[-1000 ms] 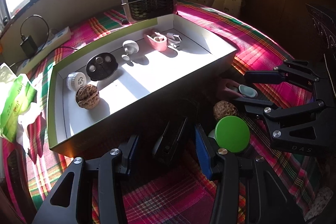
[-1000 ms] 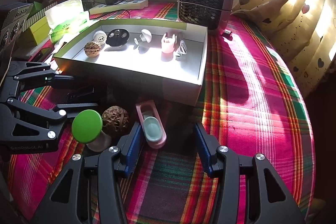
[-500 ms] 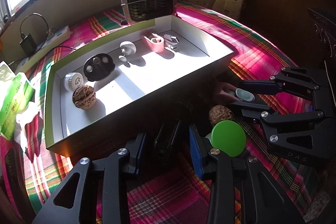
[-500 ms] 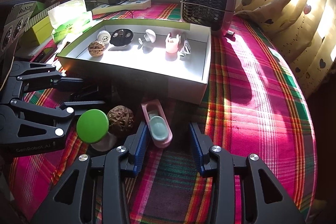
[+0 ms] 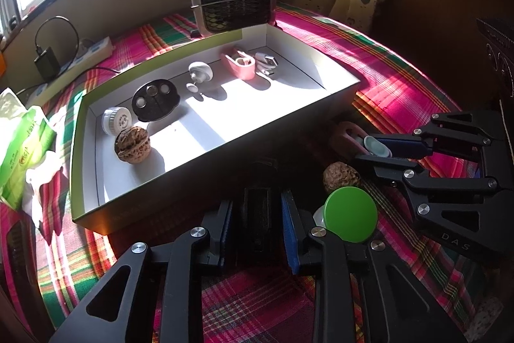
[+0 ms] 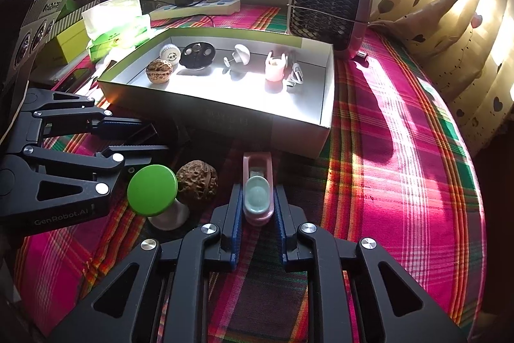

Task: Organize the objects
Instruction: 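Grasp the black cylinder with the left tool while the right tool grasps the pink holder, then lift and carry the black cylinder and pink holder into the white box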

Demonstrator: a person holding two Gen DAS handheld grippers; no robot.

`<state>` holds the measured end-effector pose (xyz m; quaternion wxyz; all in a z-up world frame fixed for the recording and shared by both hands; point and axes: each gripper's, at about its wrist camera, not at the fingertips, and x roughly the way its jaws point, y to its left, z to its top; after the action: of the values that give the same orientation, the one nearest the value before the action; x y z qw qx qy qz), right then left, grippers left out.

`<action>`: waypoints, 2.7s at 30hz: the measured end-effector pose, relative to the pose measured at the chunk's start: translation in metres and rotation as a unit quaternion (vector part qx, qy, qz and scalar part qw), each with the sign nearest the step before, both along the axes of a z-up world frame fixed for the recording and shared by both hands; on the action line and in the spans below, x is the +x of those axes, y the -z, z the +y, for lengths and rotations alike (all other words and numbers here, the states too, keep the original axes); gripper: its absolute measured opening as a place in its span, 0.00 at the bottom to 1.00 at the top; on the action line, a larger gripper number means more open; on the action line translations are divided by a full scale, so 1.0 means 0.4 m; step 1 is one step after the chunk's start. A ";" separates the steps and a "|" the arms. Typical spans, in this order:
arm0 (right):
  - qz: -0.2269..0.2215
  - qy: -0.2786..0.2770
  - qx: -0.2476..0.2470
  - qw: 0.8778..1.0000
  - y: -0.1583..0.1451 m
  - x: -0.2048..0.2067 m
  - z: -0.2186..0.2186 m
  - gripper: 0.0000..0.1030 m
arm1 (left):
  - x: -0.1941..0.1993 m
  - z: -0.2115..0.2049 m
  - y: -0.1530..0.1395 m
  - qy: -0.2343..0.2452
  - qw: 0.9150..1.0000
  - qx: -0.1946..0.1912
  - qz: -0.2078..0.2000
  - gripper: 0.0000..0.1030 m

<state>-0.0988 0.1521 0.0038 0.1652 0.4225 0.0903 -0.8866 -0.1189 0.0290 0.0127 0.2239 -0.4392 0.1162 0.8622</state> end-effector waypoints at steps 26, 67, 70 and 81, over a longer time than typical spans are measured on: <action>0.005 0.000 -0.012 1.000 -0.017 0.007 0.004 0.18 | 0.013 -0.044 -0.026 -0.026 1.000 0.016 0.005 0.24; 0.009 -0.018 -0.033 0.999 -0.111 -0.137 -0.072 0.18 | -0.104 -0.105 -0.088 -0.099 0.993 0.057 0.000 0.24; 0.002 -0.020 -0.032 0.999 -0.105 -0.163 -0.081 0.18 | -0.124 -0.102 -0.085 -0.104 0.993 0.057 -0.001 0.24; -0.027 -0.019 -0.036 0.999 -0.062 -0.249 -0.100 0.18 | -0.185 -0.087 -0.045 -0.109 0.993 0.050 -0.019 0.24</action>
<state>-0.1982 0.1122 0.0288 0.1992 0.4386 0.0616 -0.8742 -0.1930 -0.0058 0.0306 0.1523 -0.4543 0.0199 0.8775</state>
